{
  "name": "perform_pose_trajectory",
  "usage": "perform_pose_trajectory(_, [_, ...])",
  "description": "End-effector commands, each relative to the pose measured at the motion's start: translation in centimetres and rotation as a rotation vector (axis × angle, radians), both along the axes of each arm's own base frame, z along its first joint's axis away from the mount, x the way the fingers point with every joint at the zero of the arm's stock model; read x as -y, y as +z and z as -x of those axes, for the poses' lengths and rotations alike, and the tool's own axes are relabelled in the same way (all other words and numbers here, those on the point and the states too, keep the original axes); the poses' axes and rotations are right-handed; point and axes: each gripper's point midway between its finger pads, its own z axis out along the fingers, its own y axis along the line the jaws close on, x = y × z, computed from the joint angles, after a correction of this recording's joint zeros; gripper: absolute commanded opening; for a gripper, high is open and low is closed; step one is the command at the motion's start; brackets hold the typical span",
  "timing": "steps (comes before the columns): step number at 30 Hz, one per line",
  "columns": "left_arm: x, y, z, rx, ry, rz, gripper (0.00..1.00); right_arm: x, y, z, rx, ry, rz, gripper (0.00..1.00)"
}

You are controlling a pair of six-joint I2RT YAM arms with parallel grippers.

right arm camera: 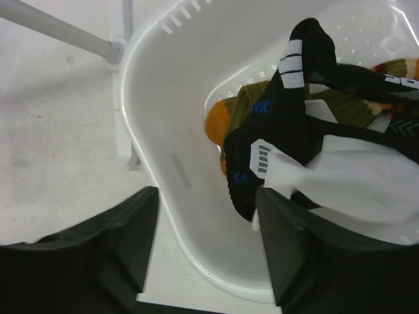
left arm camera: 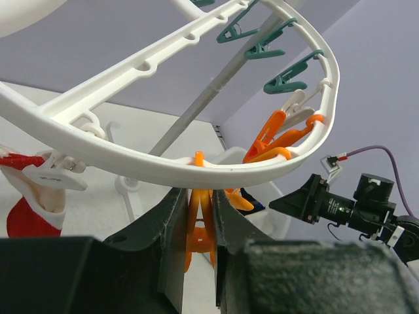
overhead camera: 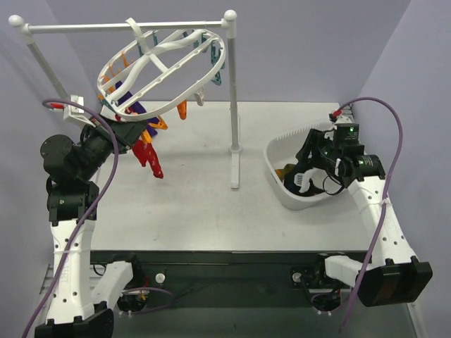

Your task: Remove the socks clipped to the hanger

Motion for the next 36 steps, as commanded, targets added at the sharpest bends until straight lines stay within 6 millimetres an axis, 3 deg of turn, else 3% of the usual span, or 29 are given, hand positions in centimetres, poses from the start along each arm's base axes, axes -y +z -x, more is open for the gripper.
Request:
perform_pose_trajectory(1, [0.0, 1.7, 0.7, 0.058, 0.012, -0.032, 0.0, -0.9, -0.8, 0.5, -0.053, 0.089, 0.024, 0.66])
perform_pose_trajectory(5, [0.1, 1.8, 1.0, 0.062, 0.008, -0.034, 0.0, -4.1, 0.2, 0.3, 0.005, 0.161, 0.073, 0.73])
perform_pose_trajectory(6, [0.1, 1.7, 1.0, 0.061, 0.006, -0.034, 0.0, -7.0, 0.4, 0.8, 0.029, 0.242, 0.077, 0.73])
perform_pose_trajectory(9, [0.1, 1.6, 1.1, 0.06, 0.007, -0.038, 0.0, -13.1, 1.2, 0.6, 0.136, 0.378, 0.018, 0.75])
perform_pose_trajectory(10, [0.1, 1.5, 1.1, 0.056, 0.007, -0.041, 0.0, -17.3, 2.1, 1.0, 0.216, 0.47, -0.014, 0.75])
perform_pose_trajectory(12, [0.1, 1.4, 1.2, 0.054, 0.009, -0.044, 0.0, -21.1, 1.9, 1.4, 0.277, 0.538, -0.057, 0.77])
perform_pose_trajectory(13, [0.1, 1.4, 1.2, 0.055, 0.008, -0.045, 0.0, -25.1, 2.6, 1.8, 0.354, 0.617, -0.12, 0.78])
perform_pose_trajectory(16, [0.2, 1.4, 1.3, 0.055, 0.005, -0.045, 0.0, -31.1, 2.1, 2.2, 0.441, 0.728, -0.168, 0.8])
perform_pose_trajectory(17, [0.2, 1.4, 1.4, 0.053, 0.002, -0.046, 0.0, -33.7, 2.9, 3.5, 0.473, 0.783, -0.184, 0.8])
perform_pose_trajectory(18, [0.2, 1.6, 1.5, 0.059, 0.002, -0.047, 0.0, -35.1, 2.8, 3.7, 0.497, 0.815, -0.169, 0.8])
perform_pose_trajectory(19, [0.2, 1.7, 1.5, 0.059, 0.005, -0.049, 0.0, -36.9, 1.3, 3.6, 0.497, 0.836, -0.155, 0.81])
perform_pose_trajectory(20, [0.2, 1.7, 1.6, 0.057, 0.005, -0.047, 0.0, -38.6, 1.3, 4.5, 0.518, 0.857, -0.146, 0.81])
perform_pose_trajectory(21, [0.2, 1.7, 1.6, 0.057, 0.006, -0.047, 0.0, -40.3, 0.8, 4.1, 0.556, 0.88, -0.124, 0.81])
perform_pose_trajectory(27, [0.2, 1.7, 1.7, 0.055, 0.003, -0.043, 0.0, -45.3, 0.0, 4.0, 0.643, 0.898, -0.111, 0.82])
perform_pose_trajectory(33, [0.3, 1.9, 1.8, 0.061, 0.0, -0.043, 0.0, -47.7, -0.9, 3.9, 0.648, 0.925, -0.108, 0.82])
perform_pose_trajectory(35, [0.3, 1.9, 1.7, 0.058, -0.005, -0.043, 0.0, -48.5, -0.1, 3.5, 0.667, 0.914, -0.105, 0.83])
perform_pose_trajectory(36, [0.4, 1.9, 1.7, 0.056, -0.007, -0.04, 0.0, -49.0, -1.3, 3.4, 0.647, 0.918, -0.084, 0.83])
